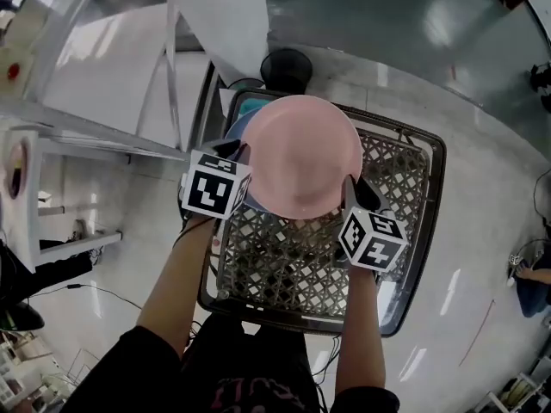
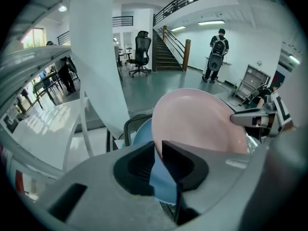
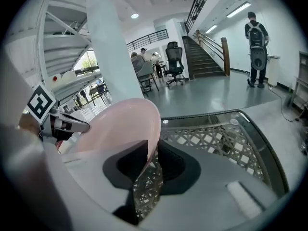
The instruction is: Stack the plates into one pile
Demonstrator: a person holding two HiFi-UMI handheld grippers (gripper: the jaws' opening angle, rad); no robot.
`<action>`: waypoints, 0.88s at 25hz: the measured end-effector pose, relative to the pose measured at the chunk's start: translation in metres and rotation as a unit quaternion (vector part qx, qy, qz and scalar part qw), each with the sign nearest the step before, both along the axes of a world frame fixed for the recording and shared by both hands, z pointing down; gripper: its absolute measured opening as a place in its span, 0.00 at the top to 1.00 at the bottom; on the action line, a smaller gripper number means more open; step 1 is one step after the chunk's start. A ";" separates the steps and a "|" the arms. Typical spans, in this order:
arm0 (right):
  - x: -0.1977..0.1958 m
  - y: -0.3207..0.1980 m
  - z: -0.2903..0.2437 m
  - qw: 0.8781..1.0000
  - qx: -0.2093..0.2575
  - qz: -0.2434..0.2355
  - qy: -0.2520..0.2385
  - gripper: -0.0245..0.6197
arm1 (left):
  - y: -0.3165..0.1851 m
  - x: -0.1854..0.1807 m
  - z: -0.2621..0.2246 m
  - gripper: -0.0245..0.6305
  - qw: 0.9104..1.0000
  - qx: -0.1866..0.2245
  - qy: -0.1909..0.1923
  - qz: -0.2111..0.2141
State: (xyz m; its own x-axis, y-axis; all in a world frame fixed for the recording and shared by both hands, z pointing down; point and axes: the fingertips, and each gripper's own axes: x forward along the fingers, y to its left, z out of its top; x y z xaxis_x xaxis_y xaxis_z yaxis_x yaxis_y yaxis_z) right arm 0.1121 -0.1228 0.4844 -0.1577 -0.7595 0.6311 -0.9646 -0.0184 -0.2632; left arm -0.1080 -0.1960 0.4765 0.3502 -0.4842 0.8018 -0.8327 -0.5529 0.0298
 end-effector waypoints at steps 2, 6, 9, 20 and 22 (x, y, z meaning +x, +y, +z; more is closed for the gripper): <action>-0.016 -0.006 0.001 1.000 -0.002 -0.012 0.001 0.84 | -0.001 -0.018 0.002 0.89 1.000 -0.002 -0.001 -0.011; -0.037 -0.016 0.005 0.999 -0.011 -0.032 0.005 0.84 | -0.004 -0.041 0.008 0.89 1.000 -0.010 -0.001 -0.027; -0.045 -0.020 0.010 0.999 -0.019 -0.040 0.010 0.84 | -0.005 -0.050 0.015 0.89 0.999 -0.017 0.001 -0.032; -0.042 -0.027 0.025 0.997 -0.047 -0.051 0.026 0.84 | -0.008 -0.048 0.040 0.89 0.998 -0.048 -0.007 -0.030; -0.040 -0.029 0.026 0.997 -0.045 -0.049 0.029 0.84 | -0.010 -0.049 0.043 0.88 0.999 -0.044 -0.018 -0.027</action>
State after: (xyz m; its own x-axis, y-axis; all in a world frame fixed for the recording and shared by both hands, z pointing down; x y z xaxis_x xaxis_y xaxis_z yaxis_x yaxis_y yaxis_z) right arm 0.0721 -0.1520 0.5106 -0.1892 -0.6824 0.7060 -0.9766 0.0556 -0.2079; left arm -0.1571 -0.2058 0.5198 0.2963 -0.4289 0.8534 -0.8623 -0.5043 0.0460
